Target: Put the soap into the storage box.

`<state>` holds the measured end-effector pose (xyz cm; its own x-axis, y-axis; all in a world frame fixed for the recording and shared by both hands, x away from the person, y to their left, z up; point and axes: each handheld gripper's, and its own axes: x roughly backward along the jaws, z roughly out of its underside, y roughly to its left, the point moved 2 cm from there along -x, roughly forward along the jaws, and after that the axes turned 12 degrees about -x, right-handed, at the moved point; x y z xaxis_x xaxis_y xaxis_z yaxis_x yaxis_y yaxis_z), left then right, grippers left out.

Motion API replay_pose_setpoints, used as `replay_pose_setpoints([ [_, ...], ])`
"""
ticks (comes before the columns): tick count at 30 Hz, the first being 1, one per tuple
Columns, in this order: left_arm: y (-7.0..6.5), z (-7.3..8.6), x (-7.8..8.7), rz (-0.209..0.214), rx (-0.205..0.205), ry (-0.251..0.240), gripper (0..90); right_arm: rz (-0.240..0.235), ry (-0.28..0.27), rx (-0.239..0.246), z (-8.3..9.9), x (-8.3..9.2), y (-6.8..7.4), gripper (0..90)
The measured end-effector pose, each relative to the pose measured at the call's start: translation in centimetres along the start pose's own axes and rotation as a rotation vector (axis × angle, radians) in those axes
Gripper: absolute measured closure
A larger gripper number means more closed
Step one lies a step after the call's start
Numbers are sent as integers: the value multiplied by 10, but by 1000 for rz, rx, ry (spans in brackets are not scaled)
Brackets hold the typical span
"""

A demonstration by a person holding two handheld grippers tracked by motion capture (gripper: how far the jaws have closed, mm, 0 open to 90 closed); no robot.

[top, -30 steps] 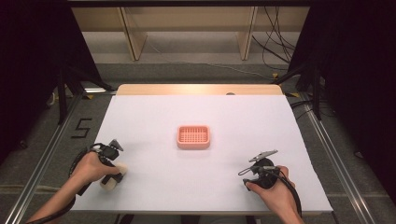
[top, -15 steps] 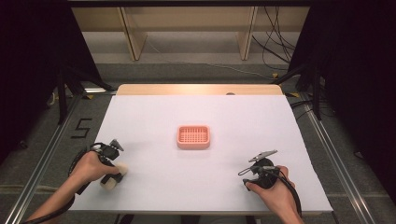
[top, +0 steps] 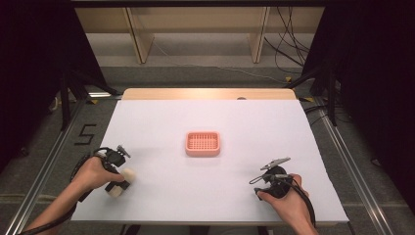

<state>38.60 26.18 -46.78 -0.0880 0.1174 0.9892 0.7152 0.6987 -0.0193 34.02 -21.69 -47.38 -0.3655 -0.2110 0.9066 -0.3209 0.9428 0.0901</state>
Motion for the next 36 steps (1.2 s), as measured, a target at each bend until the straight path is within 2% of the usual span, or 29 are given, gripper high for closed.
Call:
replay_pose_setpoints([
  [2,-2,-1,0,-5,-16,-13,494,0,0,1,0,0,0,366],
  [4,-3,-3,2,-5,-36,2,494,3,0,-2,0,0,0,366],
  [7,-6,-6,4,-5,-45,-6,494,1,1,-3,0,0,0,365],
  [8,-8,-6,3,-4,-36,-14,494,1,1,-2,0,0,0,366],
  [9,-7,-7,5,-4,-54,-5,494,1,1,-3,0,0,0,365],
  [12,-11,-9,4,12,-34,-19,494,-2,-8,4,0,-1,-1,366],
  [13,-9,-10,5,5,-67,-18,494,-3,-11,4,0,-1,-1,366],
  [15,-12,-12,5,19,-34,-19,494,-4,-11,8,0,-1,-2,366],
  [16,-10,-14,5,10,-69,-22,494,-4,-12,5,0,-1,-1,366],
  [17,-10,-14,5,10,-69,-22,494,-4,-12,5,0,-1,-1,366],
  [18,-13,-14,4,23,-43,-26,494,-4,-12,5,0,-1,-1,366],
  [19,-13,-15,4,28,-37,-27,494,-4,-12,5,0,-1,-1,366],
  [20,-10,-16,5,15,-82,-28,494,-5,-12,5,0,-1,-1,366],
  [21,-13,-17,4,25,-42,-31,494,-1,-13,7,0,0,-1,366],
  [22,-14,-18,4,24,-47,-29,494,-1,-13,7,0,0,-1,366],
  [23,-10,-19,5,11,-99,-22,494,11,-4,10,0,0,-2,366],
  [24,-11,-20,5,13,-99,-25,494,-6,-18,16,0,0,-3,366],
  [25,-12,-22,6,15,-97,-26,494,-6,-18,16,0,0,-3,366],
  [28,-12,-25,7,5,-130,-22,494,-4,-16,7,0,0,-3,366],
  [31,-14,-29,7,3,-129,-32,494,-3,-8,-3,1,0,-2,366],
  [32,-15,-31,7,4,-139,-21,494,-2,-6,-6,1,0,-2,366],
  [35,-18,-35,6,3,-152,-32,494,-7,-18,10,1,-1,-4,366],
  [36,-19,-37,7,7,-161,-20,494,-5,-16,-1,1,0,-3,366],
])
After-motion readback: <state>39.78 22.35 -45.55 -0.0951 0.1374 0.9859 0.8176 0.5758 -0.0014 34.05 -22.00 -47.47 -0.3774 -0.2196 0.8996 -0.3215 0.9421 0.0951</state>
